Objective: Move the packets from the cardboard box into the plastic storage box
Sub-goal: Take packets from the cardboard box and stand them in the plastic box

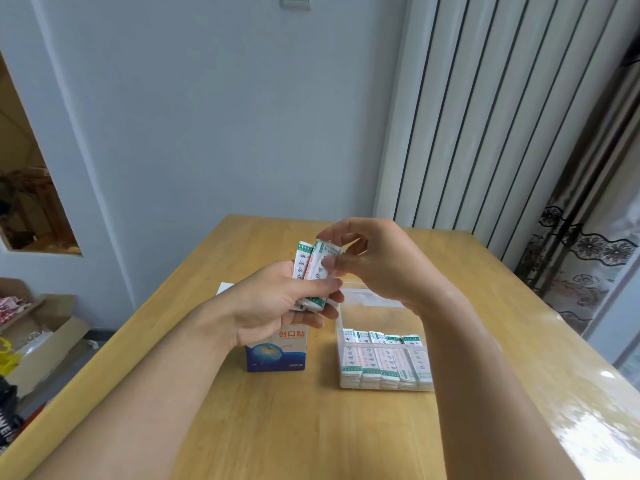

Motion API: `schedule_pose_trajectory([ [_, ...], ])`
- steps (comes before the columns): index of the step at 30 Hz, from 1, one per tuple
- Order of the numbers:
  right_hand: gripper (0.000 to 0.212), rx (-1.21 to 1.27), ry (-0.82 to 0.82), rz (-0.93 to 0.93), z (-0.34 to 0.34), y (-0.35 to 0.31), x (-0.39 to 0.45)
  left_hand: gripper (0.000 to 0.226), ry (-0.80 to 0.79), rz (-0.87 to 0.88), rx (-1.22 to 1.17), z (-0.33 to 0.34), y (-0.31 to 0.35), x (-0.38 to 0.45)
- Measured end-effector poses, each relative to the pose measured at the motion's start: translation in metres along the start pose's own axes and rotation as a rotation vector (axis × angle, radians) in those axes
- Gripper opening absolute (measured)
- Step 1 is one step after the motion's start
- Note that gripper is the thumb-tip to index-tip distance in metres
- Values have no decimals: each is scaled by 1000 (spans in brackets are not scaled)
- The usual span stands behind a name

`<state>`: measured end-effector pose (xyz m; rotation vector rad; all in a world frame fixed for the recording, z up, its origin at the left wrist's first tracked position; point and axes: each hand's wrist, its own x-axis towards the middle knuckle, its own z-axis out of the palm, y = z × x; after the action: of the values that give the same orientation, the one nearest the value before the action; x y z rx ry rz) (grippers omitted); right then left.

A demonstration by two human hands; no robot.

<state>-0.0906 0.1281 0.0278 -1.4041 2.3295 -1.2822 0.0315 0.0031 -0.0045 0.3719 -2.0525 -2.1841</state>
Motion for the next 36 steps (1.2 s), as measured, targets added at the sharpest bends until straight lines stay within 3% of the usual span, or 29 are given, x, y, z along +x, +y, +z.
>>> schedule_pose_trajectory([
  [4,17,-68,13,-40,4,-5,-1,19,39,1,69,3,-5,4],
  [9,31,-128,115,4,18,-14,-4,11,77,42,135,9,-6,5],
  [13,13,-219,213,12,22,-17,-5,8,79,52,129,9,-6,3],
  [16,11,-221,216,-5,21,-17,-5,10,112,56,102,9,-5,4],
  [23,8,-118,191,-46,17,-16,-3,16,59,43,160,10,-6,4],
  [29,14,209,494,-116,6,-15,1,19,42,-8,70,12,-7,3],
  [33,6,232,403,4,-7,-7,-1,40,102,1,-11,9,-5,5],
  [36,6,179,350,57,-5,-3,-1,43,69,8,-49,11,-1,2],
])
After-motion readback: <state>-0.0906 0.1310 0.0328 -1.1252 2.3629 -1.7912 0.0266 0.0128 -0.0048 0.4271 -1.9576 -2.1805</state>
